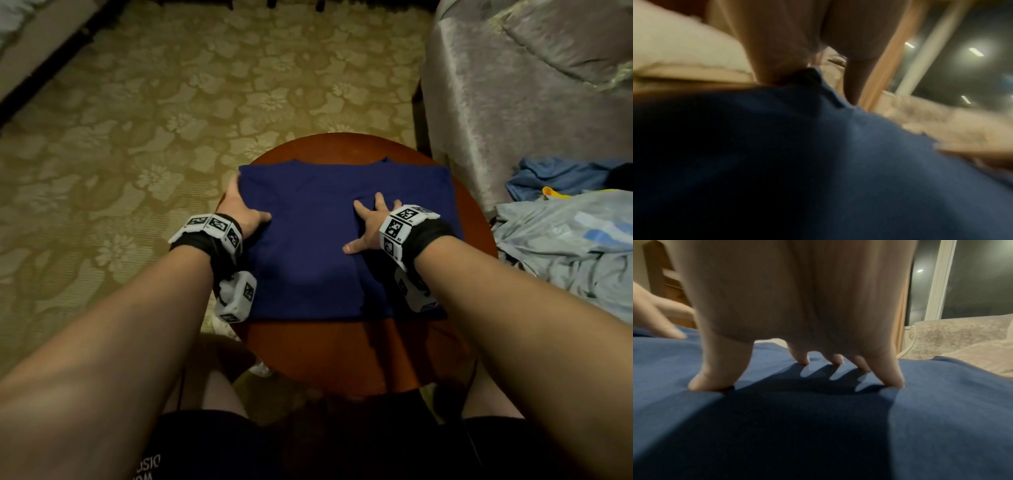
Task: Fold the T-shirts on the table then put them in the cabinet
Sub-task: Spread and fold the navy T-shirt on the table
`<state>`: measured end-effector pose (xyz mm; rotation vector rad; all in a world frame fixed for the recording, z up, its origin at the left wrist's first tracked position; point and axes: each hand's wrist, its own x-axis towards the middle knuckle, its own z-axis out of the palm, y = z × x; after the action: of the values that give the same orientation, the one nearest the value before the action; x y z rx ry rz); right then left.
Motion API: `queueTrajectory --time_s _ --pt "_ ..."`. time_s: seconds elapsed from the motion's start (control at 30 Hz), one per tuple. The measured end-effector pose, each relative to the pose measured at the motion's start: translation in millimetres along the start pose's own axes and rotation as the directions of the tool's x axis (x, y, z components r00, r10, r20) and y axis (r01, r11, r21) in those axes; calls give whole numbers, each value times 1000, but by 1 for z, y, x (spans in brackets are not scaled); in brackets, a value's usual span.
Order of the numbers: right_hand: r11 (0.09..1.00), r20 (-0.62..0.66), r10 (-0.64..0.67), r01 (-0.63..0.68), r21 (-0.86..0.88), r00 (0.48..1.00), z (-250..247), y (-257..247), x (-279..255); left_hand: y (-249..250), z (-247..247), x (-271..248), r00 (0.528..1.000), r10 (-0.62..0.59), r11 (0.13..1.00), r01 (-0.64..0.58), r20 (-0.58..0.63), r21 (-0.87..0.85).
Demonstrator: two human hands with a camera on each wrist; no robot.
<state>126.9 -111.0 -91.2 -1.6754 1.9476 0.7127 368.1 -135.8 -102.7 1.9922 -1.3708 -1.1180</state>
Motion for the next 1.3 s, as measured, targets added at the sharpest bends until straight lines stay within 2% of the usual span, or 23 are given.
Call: queueTrajectory --time_s 0.1,0.2,0.3,0.43,0.5,0.67,0.87,0.93,1.0,1.07,1.17,1.23,1.3 --pt "1000 -1 7 -7 11 1000 2 -2 -2 -6 -3 -9 990 92 987 -105 110 122" --pt "1000 -2 18 -18 13 1000 4 -4 -9 -6 -5 -14 982 29 986 -59 187 155" --pt "999 17 17 -18 42 1000 7 -3 -19 -7 -3 -15 985 28 953 -77 168 292" --pt "981 -2 -36 36 191 999 7 9 -32 -3 -6 -17 984 37 906 -106 171 410" --pt "979 -21 -49 52 199 999 10 16 -34 -1 -11 -17 981 26 899 -106 191 424" --pt "996 28 -55 53 66 998 22 17 -31 6 -21 -22 976 6 936 -82 218 343" --pt "998 42 -50 48 33 998 23 12 -27 26 -25 -32 972 38 952 -106 233 286" --pt "997 35 -58 56 61 998 23 14 -28 38 -24 -39 969 69 941 -142 235 308" --pt "978 2 -87 85 190 996 19 18 -32 52 -21 -48 966 98 923 -178 239 342" --pt "920 -97 -92 122 374 991 16 28 -39 66 -17 -58 962 117 902 -207 247 380" --pt "765 -295 68 140 629 953 16 55 -46 90 -5 -74 951 145 880 -250 273 404" --pt "578 -266 159 129 806 951 18 78 -48 105 7 -83 942 160 860 -280 295 427" --pt "323 -151 178 88 942 972 26 99 -51 121 22 -92 932 172 840 -307 318 446"
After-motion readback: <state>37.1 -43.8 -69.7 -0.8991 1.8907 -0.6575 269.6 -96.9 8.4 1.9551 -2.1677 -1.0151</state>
